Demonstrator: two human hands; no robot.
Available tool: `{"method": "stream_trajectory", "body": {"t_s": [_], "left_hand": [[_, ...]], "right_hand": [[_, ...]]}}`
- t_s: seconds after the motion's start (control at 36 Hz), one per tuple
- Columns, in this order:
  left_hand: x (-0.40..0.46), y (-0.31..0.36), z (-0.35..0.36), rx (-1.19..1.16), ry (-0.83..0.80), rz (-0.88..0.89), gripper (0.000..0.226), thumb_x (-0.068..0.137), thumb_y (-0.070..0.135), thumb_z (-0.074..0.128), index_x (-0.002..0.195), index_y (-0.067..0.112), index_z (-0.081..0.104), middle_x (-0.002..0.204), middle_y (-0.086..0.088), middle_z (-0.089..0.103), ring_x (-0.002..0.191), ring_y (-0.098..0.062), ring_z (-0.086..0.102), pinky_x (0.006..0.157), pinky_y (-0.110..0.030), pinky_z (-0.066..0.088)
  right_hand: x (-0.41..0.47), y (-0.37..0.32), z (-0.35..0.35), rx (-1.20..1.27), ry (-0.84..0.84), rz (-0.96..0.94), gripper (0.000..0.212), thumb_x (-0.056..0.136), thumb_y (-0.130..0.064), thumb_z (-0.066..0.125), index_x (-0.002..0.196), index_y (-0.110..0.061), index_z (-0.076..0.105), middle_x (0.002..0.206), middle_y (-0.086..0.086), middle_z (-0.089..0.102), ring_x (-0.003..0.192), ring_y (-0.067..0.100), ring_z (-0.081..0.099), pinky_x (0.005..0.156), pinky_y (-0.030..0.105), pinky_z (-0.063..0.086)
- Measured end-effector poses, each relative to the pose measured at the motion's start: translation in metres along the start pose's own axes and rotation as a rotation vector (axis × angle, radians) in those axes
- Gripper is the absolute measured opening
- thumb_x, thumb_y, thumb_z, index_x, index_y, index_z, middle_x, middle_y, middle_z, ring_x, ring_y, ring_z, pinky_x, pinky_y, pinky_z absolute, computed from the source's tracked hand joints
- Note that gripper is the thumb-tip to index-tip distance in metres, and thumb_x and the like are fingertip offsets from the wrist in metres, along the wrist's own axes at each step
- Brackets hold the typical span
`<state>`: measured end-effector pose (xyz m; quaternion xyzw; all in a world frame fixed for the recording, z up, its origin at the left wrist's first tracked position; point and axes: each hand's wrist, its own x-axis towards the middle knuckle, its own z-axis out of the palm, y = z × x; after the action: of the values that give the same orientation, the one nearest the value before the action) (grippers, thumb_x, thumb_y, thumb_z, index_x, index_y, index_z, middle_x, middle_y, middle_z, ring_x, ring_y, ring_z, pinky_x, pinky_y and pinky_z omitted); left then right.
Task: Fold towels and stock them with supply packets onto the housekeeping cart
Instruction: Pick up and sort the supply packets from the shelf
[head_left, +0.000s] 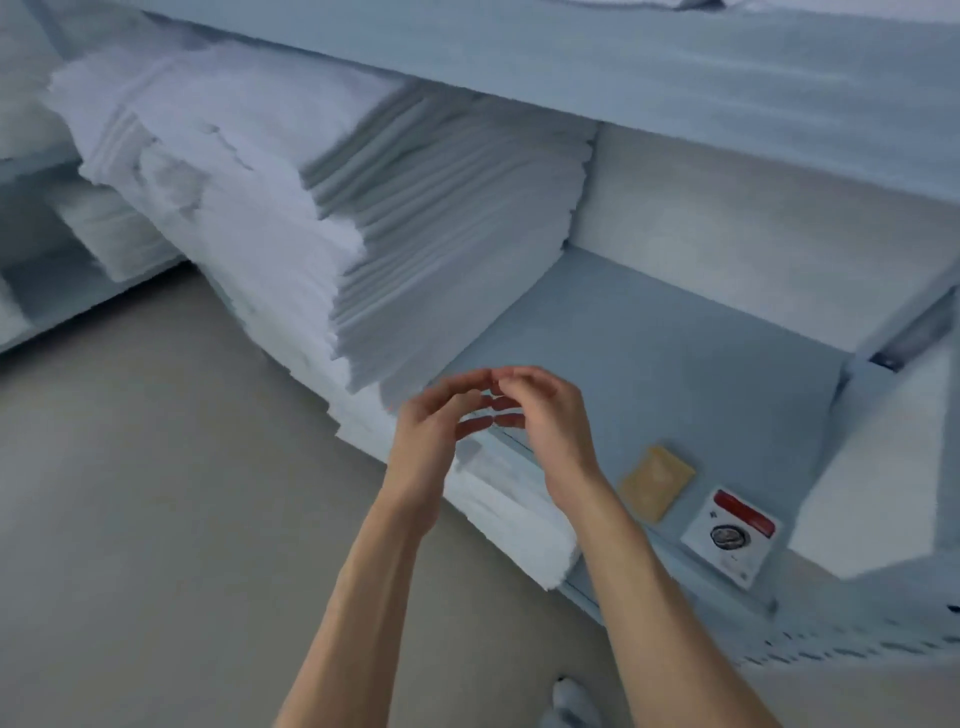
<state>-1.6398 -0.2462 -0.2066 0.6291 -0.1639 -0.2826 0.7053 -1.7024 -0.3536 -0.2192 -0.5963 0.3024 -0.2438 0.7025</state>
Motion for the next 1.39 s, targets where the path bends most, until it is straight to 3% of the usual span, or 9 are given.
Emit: {"method": "stream_trajectory", "body": {"t_s": [0.28,0.44,0.61,0.75,0.86,1.0,1.06,1.17,1.39], "left_hand": [[0.024,-0.043,0.083,0.053,-0.467,-0.143,0.025,0.093,0.002,0.054,0.105,0.012,0.074,0.099,-0.007,0.076,0.098,-0.022,0.072,0.079,-0.024,0.057],[0.044,-0.091,0.129,0.058,-0.539,-0.324,0.032,0.096,0.002,0.054,0.128,0.006,0.058,0.113,-0.014,0.073,0.106,-0.03,0.069,0.092,-0.04,0.057],[0.08,-0.143,0.144,0.134,-0.507,-0.569,0.035,0.096,0.001,0.054,0.131,0.004,0.051,0.108,-0.02,0.069,0.089,-0.031,0.068,0.081,-0.041,0.058],[0.104,-0.175,0.154,0.336,-0.454,-0.629,0.025,0.095,-0.002,0.054,0.119,0.0,0.058,0.097,-0.019,0.062,0.077,-0.029,0.062,0.071,-0.038,0.057],[0.116,-0.198,0.166,0.482,-0.452,-0.61,0.033,0.092,-0.001,0.057,0.124,-0.006,0.058,0.088,-0.012,0.059,0.071,-0.024,0.057,0.064,-0.036,0.054],[0.121,-0.223,0.187,0.769,-0.461,-0.474,0.052,0.088,0.015,0.069,0.135,0.003,0.05,0.123,-0.019,0.06,0.1,-0.028,0.061,0.085,-0.04,0.059],[0.124,-0.234,0.195,0.868,-0.492,-0.402,0.059,0.087,0.021,0.071,0.138,0.003,0.046,0.132,-0.017,0.054,0.115,-0.03,0.058,0.094,-0.037,0.053],[0.133,-0.257,0.213,1.017,-0.504,-0.333,0.076,0.085,0.03,0.071,0.145,0.001,0.034,0.144,-0.015,0.042,0.133,-0.03,0.043,0.106,-0.04,0.043],[0.122,-0.281,0.231,1.283,-0.482,-0.232,0.069,0.089,0.034,0.063,0.142,0.003,0.031,0.144,-0.013,0.04,0.134,-0.029,0.038,0.104,-0.041,0.038]], "right_hand": [[-0.019,0.022,-0.086,0.083,0.501,0.068,0.02,0.09,-0.013,0.056,0.088,-0.017,0.076,0.083,0.001,0.076,0.078,0.015,0.073,0.069,0.028,0.056],[-0.009,0.052,-0.137,0.226,0.643,0.21,0.016,0.092,-0.011,0.059,0.097,-0.006,0.074,0.089,0.008,0.076,0.079,0.02,0.07,0.07,0.029,0.056],[0.013,0.104,-0.178,0.417,0.783,0.398,0.012,0.093,-0.003,0.057,0.086,-0.003,0.067,0.08,0.011,0.066,0.066,0.02,0.059,0.065,0.031,0.052],[0.028,0.134,-0.219,0.177,0.878,0.499,0.023,0.092,-0.004,0.053,0.071,-0.008,0.059,0.07,0.01,0.056,0.062,0.021,0.053,0.069,0.036,0.05],[0.022,0.141,-0.243,-0.093,0.985,0.502,0.012,0.092,-0.01,0.054,0.089,-0.012,0.066,0.085,0.011,0.062,0.07,0.024,0.057,0.063,0.03,0.047],[0.023,0.154,-0.262,-0.324,1.005,0.561,0.033,0.088,-0.005,0.059,0.121,-0.002,0.06,0.114,0.016,0.064,0.097,0.031,0.065,0.075,0.037,0.057],[0.028,0.163,-0.266,-0.428,1.014,0.608,0.038,0.088,-0.008,0.063,0.125,-0.002,0.057,0.124,0.019,0.056,0.114,0.035,0.056,0.095,0.043,0.051],[0.039,0.184,-0.27,-0.592,0.98,0.731,0.059,0.086,-0.021,0.069,0.135,-0.004,0.042,0.134,0.021,0.045,0.123,0.036,0.043,0.103,0.043,0.04],[0.048,0.214,-0.262,-0.744,0.982,0.874,0.091,0.08,-0.05,0.074,0.143,-0.008,0.024,0.141,0.018,0.038,0.128,0.037,0.038,0.105,0.044,0.034]]}}
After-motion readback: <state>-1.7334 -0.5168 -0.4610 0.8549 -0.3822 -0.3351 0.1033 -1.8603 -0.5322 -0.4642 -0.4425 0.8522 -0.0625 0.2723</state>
